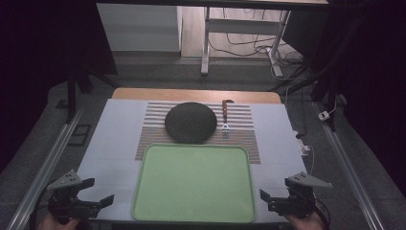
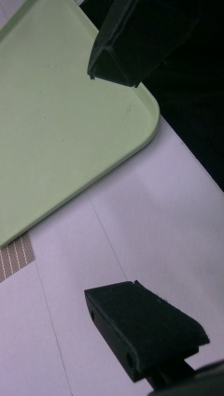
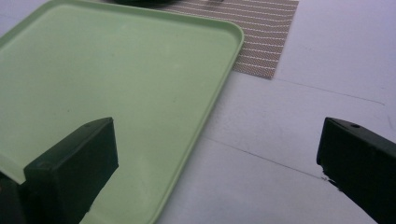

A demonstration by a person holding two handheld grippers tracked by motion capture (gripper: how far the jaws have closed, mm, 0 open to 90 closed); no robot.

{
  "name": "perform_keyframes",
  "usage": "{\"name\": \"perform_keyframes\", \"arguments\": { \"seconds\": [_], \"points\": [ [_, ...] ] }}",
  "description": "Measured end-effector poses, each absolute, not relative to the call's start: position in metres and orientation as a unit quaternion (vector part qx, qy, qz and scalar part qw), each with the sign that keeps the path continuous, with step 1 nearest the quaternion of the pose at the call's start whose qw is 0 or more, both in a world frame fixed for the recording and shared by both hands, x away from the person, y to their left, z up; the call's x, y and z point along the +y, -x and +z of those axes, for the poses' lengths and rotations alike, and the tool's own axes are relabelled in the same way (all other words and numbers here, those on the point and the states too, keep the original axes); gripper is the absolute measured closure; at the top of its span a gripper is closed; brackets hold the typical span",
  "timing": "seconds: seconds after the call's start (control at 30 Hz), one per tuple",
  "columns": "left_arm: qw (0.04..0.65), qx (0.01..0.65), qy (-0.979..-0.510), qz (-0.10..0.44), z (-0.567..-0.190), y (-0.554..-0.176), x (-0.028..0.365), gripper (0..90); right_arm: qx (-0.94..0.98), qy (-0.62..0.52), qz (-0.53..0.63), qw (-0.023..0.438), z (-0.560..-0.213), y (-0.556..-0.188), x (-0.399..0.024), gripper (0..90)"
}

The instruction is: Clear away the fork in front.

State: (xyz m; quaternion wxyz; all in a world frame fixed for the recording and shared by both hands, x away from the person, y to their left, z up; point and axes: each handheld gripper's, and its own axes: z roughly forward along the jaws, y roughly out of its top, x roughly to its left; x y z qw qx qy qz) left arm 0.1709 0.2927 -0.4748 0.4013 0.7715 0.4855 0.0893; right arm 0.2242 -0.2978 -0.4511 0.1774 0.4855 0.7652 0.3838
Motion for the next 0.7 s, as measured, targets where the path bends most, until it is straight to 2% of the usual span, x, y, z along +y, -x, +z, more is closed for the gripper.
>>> {"name": "perform_keyframes", "arguments": {
  "seconds": [0.7],
  "points": [
    [0.414, 0.469, -0.777, 0.066, -0.4759, -0.1733, 0.2943, 1.0, 0.784, -0.467, 0.372, 0.172, -0.4516, -0.2238, -0.2929, 0.0]
  ]
}}
